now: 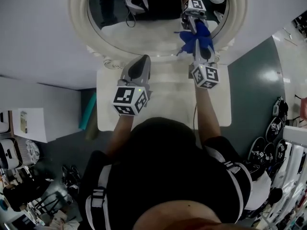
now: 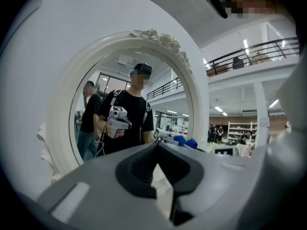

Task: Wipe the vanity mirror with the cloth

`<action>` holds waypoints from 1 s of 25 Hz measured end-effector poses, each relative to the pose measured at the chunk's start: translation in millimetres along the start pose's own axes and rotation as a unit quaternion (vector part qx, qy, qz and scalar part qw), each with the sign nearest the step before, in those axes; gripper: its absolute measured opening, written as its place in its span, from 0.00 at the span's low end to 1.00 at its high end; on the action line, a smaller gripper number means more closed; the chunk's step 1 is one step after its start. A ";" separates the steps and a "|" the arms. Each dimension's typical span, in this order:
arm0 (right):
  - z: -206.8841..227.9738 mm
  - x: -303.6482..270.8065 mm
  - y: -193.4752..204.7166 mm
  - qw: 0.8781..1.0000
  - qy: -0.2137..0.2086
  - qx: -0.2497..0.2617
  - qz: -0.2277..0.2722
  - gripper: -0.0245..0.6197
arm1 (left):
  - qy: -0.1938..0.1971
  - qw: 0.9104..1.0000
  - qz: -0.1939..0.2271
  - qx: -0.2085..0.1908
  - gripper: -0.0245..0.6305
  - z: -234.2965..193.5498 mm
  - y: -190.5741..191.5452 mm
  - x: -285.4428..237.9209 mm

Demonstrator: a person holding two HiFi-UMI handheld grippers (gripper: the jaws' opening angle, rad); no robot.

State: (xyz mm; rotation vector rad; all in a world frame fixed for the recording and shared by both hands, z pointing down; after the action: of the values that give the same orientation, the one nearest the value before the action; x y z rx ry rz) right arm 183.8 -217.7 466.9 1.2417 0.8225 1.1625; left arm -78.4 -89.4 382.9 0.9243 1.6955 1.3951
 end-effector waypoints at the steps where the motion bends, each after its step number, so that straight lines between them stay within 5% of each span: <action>1: 0.4 -1.7 0.4 1.000 -0.001 -0.001 0.000 0.09 | -0.001 1.000 0.000 0.001 0.05 -1.4 0.2 -0.8; 8: -2.4 -6.9 -4.4 1.000 -0.007 -0.003 0.003 0.09 | -0.004 1.000 0.006 0.004 0.05 -3.4 0.3 -0.9; 19: -31.6 4.5 -36.0 0.995 -0.075 0.030 0.049 0.09 | -0.022 0.999 0.033 0.000 0.05 17.1 11.5 22.7; 25: -78.1 -15.4 -59.8 0.990 -0.117 0.046 0.060 0.09 | -0.038 0.998 0.046 0.005 0.05 -9.2 1.8 41.2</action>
State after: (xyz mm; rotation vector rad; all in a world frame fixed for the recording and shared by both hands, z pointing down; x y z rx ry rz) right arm 118.6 -207.3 392.3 1.4899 0.6387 1.0593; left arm -105.6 -57.1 381.8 1.0589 1.6238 1.3940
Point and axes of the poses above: the fingertips, and each gripper's own axes: x backward along the fingers, z to its right, y out of its underside, the point moved 10 cm from there along x, backward along the fingers, and after that the axes turned 8 degrees about y, right-handed, at the moved point
